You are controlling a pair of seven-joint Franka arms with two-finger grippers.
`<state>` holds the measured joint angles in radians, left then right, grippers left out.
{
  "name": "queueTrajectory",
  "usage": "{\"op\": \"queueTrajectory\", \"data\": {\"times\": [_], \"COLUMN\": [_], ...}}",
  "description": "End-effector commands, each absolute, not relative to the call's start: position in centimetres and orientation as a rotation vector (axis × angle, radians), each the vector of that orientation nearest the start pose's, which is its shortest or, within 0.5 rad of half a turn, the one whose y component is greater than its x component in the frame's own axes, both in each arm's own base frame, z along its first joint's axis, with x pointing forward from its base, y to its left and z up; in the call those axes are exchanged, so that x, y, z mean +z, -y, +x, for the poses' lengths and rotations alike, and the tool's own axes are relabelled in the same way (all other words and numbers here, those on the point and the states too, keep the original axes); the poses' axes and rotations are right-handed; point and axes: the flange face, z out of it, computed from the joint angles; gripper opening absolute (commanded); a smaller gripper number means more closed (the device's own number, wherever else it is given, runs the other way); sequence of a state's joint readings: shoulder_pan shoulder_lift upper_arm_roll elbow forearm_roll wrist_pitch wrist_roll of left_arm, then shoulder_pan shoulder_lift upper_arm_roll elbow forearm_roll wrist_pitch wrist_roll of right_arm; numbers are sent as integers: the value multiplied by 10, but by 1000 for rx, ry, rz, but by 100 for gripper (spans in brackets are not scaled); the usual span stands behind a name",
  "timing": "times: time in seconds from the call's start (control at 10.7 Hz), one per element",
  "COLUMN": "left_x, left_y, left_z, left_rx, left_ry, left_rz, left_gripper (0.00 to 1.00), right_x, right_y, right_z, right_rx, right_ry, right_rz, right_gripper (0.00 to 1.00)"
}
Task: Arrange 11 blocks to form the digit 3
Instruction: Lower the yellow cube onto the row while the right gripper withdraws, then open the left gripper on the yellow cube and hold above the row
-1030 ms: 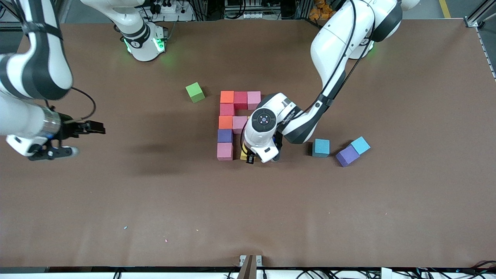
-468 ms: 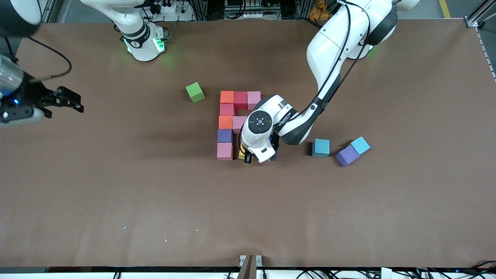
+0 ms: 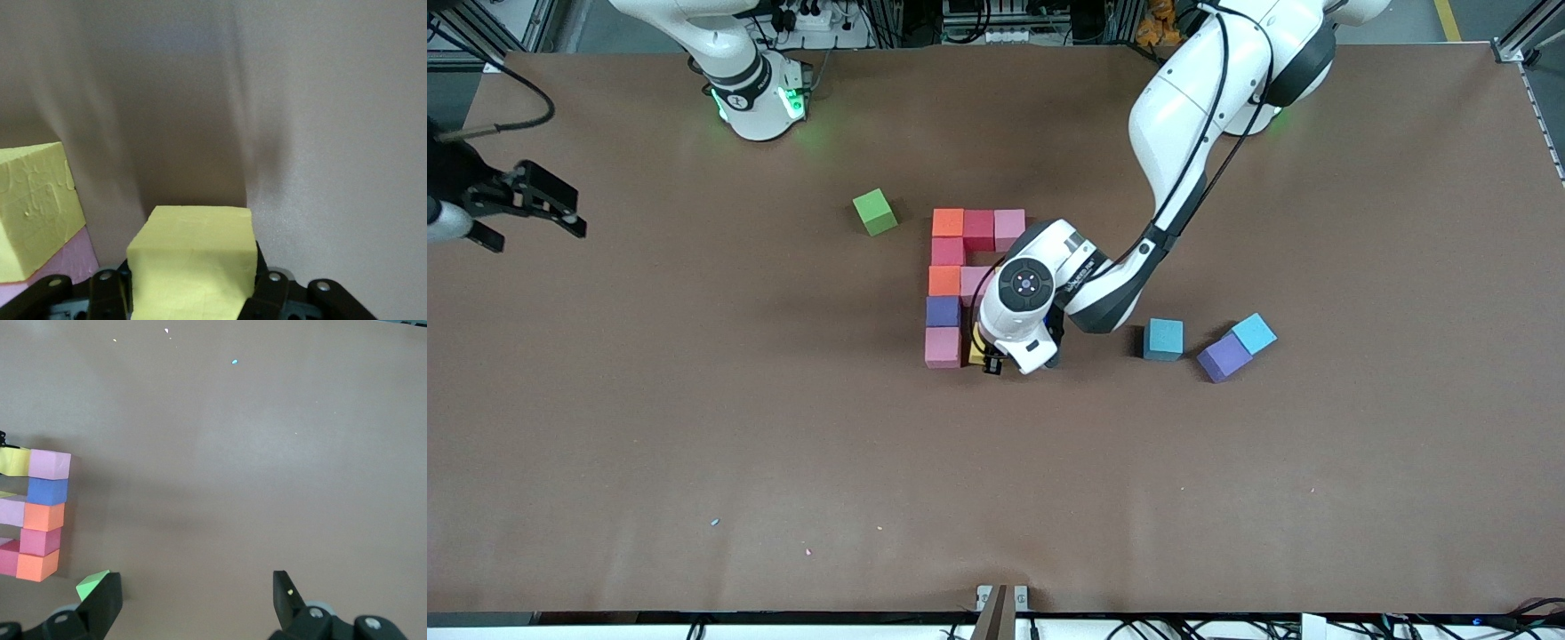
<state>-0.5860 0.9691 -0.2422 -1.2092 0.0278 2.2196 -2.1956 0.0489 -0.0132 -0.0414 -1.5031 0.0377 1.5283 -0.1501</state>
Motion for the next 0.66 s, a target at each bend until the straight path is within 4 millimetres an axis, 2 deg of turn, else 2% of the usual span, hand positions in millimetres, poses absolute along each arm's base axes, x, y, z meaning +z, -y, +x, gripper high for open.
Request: {"op": "queueTrajectory", "data": {"times": [0.0, 0.28, 0.56], "left_x": [201, 201, 200], "left_y": [530, 531, 533], "left_z": [556, 561, 566], "left_rx": [290, 295, 300], "left_ry": [2176, 2251, 2296], "left_rz": [-2344, -2286, -2259], "left_gripper": [0, 0, 0], "right_x": [669, 657, 655], "right_y": [8, 8, 14], "right_z": [552, 555, 555], "right_rx": [-58, -16, -9], "right_ry": [214, 198, 183], "right_rz": [-3115, -3104, -3106], "right_gripper": [100, 100, 100]}}
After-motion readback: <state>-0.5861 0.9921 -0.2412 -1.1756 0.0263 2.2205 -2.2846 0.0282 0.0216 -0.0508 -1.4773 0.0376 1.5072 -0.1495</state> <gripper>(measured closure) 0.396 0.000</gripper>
